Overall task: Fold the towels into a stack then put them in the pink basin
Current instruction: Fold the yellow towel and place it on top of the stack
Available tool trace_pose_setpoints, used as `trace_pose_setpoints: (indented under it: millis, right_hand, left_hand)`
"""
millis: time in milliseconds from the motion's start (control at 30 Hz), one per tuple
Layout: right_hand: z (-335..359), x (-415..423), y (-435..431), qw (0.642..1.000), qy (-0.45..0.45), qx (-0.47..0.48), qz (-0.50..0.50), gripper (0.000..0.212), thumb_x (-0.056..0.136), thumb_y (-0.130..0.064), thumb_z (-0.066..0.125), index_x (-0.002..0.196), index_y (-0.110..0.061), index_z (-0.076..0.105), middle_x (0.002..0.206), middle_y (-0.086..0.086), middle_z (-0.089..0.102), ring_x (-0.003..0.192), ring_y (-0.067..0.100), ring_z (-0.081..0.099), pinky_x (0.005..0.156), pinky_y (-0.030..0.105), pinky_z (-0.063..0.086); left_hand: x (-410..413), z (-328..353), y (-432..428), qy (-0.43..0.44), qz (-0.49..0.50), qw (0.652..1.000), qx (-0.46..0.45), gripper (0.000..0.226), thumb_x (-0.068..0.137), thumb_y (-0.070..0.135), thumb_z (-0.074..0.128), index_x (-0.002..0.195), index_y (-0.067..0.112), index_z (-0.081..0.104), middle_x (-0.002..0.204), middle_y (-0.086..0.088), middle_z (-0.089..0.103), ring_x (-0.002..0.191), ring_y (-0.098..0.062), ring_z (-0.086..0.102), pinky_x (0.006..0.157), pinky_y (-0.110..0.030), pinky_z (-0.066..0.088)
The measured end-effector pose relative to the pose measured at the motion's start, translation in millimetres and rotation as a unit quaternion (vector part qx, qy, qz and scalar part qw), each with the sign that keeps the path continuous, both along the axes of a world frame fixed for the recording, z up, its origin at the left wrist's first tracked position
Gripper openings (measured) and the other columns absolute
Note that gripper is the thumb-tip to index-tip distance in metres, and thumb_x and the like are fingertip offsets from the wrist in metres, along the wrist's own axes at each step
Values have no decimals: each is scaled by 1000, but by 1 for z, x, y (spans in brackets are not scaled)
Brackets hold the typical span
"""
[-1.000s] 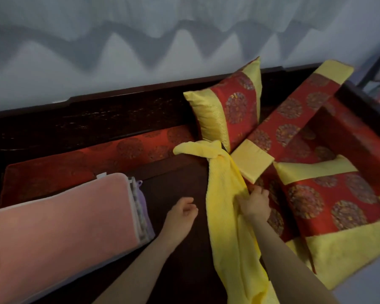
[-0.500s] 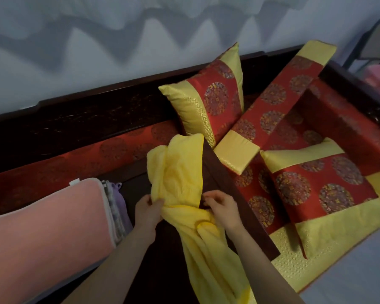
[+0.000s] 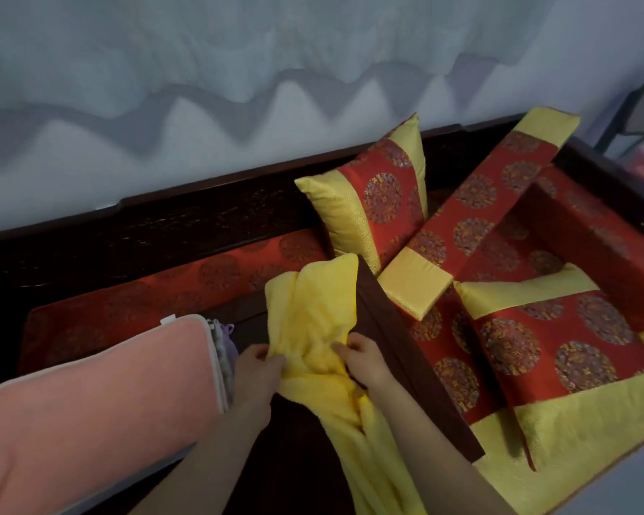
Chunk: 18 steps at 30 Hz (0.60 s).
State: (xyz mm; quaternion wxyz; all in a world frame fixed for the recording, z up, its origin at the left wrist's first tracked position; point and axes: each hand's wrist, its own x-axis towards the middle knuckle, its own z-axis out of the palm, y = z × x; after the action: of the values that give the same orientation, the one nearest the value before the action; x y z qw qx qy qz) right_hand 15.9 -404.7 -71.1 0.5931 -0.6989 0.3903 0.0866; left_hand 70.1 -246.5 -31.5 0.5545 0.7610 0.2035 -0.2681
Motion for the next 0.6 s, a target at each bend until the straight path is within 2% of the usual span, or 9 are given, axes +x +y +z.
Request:
trace_pose_setpoints:
  millis: [67,133,233,333,400,467,533,600]
  right_hand:
    - [36,9,-12,998,-59,29,-19,18,95,-30,54,86,-14,56,85,5,57,82,20,57,77,40,51]
    - [74,21,-24,995,-101,-2,-19,22,96,-34,50,85,-16,51,84,6,51,80,21,53,75,42,50]
    - [137,41,-34,983,-159,-89,10,23,96,-34,50,78,-19,46,77,1,45,72,17,46,65,33,41]
    - [199,57,-36,962,-208,-175,19,18,96,-32,51,81,-22,49,76,-6,46,71,13,45,60,31,39]
    - [234,65,-33,929,-247,-272,40,20,96,-28,51,81,-15,47,71,-5,47,68,14,45,60,34,34]
    - [265,73,-28,894,-270,-351,68,20,97,-23,49,82,-11,45,68,-1,49,67,21,47,61,34,27]
    - [291,86,-25,880,-260,-390,78,18,96,-24,50,94,-7,52,84,12,62,84,32,55,67,35,32]
    - [319,97,-21,884,-242,-393,77,25,91,-28,58,104,-6,54,98,16,62,93,31,55,72,34,36]
  left_hand:
    - [18,29,5,-3,16,998,-67,36,70,13,51,105,10,59,101,-12,61,96,-29,58,85,-48,53]
    - [38,60,10,8,54,988,-148,33,79,4,47,109,12,57,105,-12,58,100,-29,55,81,-47,52]
    - [60,112,22,8,81,971,-224,27,87,1,41,111,7,53,109,-16,55,100,-32,53,80,-48,47]
    - [73,166,44,-22,74,967,-241,11,87,-2,49,97,1,53,93,-18,55,85,-32,56,79,-50,49]
    - [82,197,62,-54,58,962,-261,19,83,-4,58,101,-3,57,92,-20,61,82,-31,61,77,-46,53]
    - [91,223,84,-83,23,957,-277,27,81,-5,62,108,-5,59,100,-20,65,85,-28,66,75,-39,58]
    - [97,244,104,-112,-5,957,-267,24,82,-5,60,107,-5,59,100,-19,65,78,-23,69,68,-30,60]
    - [101,268,125,-156,15,961,-229,10,83,-6,58,91,-3,60,86,-17,62,69,-23,64,59,-28,58]
